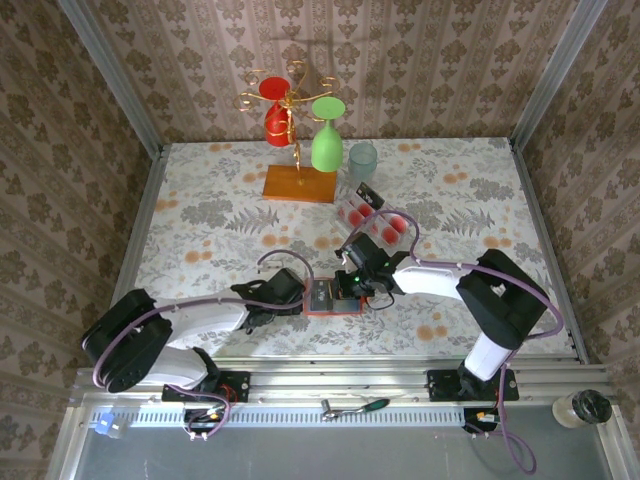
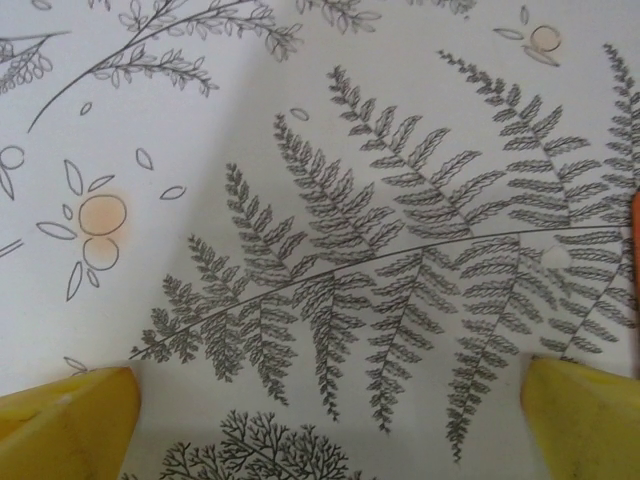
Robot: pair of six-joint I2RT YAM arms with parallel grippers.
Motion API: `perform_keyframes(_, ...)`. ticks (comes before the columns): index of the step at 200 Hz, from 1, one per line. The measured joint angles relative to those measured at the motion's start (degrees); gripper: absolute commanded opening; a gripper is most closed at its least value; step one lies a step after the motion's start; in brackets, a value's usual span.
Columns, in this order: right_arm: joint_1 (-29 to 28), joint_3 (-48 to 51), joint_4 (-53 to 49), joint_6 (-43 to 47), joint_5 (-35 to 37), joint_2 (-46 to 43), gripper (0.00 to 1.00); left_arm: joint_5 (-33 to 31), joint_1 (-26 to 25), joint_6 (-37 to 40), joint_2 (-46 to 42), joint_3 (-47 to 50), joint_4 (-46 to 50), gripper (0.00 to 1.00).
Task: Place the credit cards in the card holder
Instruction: Insert the credit card into the card slot.
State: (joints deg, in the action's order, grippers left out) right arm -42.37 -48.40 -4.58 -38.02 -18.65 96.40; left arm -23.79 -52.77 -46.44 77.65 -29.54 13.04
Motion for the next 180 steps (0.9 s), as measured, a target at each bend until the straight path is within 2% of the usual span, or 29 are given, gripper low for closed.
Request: perform_keyframes(180,-0.7,-4.4,-0.6,0.0,-1.1,5.6,0.00,-0.2,-0.1,1.0,3.6,-2.5,-1.3,1.00)
